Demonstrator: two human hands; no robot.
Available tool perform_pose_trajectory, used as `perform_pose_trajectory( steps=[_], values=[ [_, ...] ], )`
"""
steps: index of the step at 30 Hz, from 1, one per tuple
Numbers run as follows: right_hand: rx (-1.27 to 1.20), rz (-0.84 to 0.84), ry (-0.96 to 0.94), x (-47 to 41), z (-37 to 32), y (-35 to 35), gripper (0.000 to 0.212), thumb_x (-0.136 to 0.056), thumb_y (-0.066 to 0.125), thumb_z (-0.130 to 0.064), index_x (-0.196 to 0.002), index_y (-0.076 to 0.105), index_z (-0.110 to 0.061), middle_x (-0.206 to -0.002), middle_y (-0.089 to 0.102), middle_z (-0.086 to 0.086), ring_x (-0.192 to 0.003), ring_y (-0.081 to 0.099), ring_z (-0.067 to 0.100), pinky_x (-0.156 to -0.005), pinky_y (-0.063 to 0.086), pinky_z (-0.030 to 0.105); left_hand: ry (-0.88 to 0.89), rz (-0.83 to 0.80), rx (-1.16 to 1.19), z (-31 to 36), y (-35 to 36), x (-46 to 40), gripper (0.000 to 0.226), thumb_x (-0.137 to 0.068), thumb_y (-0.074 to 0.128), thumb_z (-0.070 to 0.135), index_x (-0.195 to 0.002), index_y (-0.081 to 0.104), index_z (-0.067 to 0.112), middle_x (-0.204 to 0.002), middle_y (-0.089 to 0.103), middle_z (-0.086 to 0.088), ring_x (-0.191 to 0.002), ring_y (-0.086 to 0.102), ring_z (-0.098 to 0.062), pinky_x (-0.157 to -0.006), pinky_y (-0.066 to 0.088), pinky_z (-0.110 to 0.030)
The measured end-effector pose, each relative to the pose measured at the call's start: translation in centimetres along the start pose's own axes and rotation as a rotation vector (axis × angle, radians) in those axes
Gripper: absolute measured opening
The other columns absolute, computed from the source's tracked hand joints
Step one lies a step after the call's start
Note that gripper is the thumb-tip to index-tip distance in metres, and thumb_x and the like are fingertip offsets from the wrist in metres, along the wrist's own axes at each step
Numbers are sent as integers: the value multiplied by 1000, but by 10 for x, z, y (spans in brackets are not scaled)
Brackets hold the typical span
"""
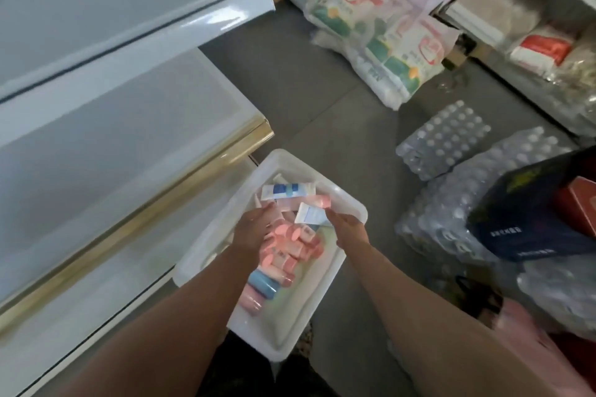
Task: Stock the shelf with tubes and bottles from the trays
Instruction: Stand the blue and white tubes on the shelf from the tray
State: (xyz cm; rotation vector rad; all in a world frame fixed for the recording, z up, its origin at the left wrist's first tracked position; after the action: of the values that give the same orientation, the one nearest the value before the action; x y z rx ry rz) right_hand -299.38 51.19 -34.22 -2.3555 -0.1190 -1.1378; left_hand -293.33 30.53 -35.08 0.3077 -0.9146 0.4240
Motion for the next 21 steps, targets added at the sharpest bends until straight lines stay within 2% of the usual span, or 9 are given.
perform_pose_trajectory(
  steps=[2, 4, 5, 7, 9, 11, 14, 18, 21],
  values=[
    [-4, -18, 14, -15, 8, 4, 41, -98, 56, -49, -118, 64, -15, -93, 60, -2, -97, 58, 26, -98, 52, 41, -32, -28, -9, -8, 5, -15, 23, -95, 64, 41, -93, 66, 18, -94, 67, -7, -91, 63, -24, -93, 51, -43],
    [-31, -32, 9, -30, 14, 9, 49, -99, 55, -48, -130, 61, -11, -118, 65, 6, -112, 60, 30, -91, 47, 31, -55, -54, -39, -13, 8, -29, 22, -94, 62, 45, -96, 63, 23, -101, 65, -5, -100, 61, -24, -94, 51, -43],
    [-37, -34, 13, -38, 17, 12, 52, -98, 56, -50, -135, 59, -12, -129, 63, 7, -118, 58, 29, -89, 43, 30, -61, -57, -50, -15, 9, -36, 23, -94, 62, 47, -98, 62, 24, -104, 65, -4, -102, 61, -23, -91, 52, -41],
    [-45, -37, 48, -52, 24, 17, 61, -94, 58, -57, -142, 53, -20, -137, 57, 2, -121, 54, 25, -91, 38, 33, -70, -58, -42, -18, 10, -49, 22, -93, 62, 48, -100, 62, 27, -106, 67, -5, -102, 63, -22, -80, 53, -37],
    [-67, -44, 51, -68, 28, 22, 63, -91, 61, -59, -142, 52, -24, -136, 56, -1, -113, 51, 19, -93, 37, 34, -70, -52, -32, -21, 10, -63, 20, -94, 60, 47, -99, 63, 27, -102, 68, -4, -96, 66, -20, -73, 50, -33],
    [-77, -34, 23, -82, 27, 25, 62, -89, 67, -57, -140, 53, -25, -130, 56, -3, -111, 51, 18, -94, 37, 32, -89, -34, -17, -23, 9, -76, 20, -98, 55, 45, -101, 61, 26, -104, 68, -2, -94, 68, -17, -77, 52, -35],
    [-23, 0, 6, -106, 27, 30, 72, -82, 73, -60, -142, 50, -27, -135, 55, 0, -125, 53, 23, -102, 41, 35, -122, 4, 0, -29, 4, -91, 31, -99, 53, 46, -118, 56, 22, -110, 67, -2, -95, 67, -17, -74, 51, -33],
    [186, -10, 37, -136, 34, 43, 90, -71, 76, -67, -145, 46, -26, -140, 55, 3, -127, 53, 27, -103, 46, 42, -92, 50, 2, -36, -5, -102, 41, -98, 55, 49, -126, 57, 19, -109, 69, -2, -94, 69, -15, -66, 52, -27],
    [488, 4, 14, -142, 35, 47, 85, -78, 69, -68, -143, 46, -20, -134, 57, 4, -128, 47, 30, -101, 41, 38, -99, 55, 27, -37, -7, -109, 46, -99, 53, 48, -132, 54, 16, -109, 68, -2, -92, 67, -14, -68, 53, -27]
  ],
)
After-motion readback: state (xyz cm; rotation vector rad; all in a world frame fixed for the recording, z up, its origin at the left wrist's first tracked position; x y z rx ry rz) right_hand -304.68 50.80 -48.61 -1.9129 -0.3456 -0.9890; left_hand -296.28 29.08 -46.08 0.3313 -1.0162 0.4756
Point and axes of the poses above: each hand's wrist, its own x-axis away from the middle knuckle, its own y-axis out of the palm, z = x × y, the point moved 5 cm from there along -x, towards the middle knuckle
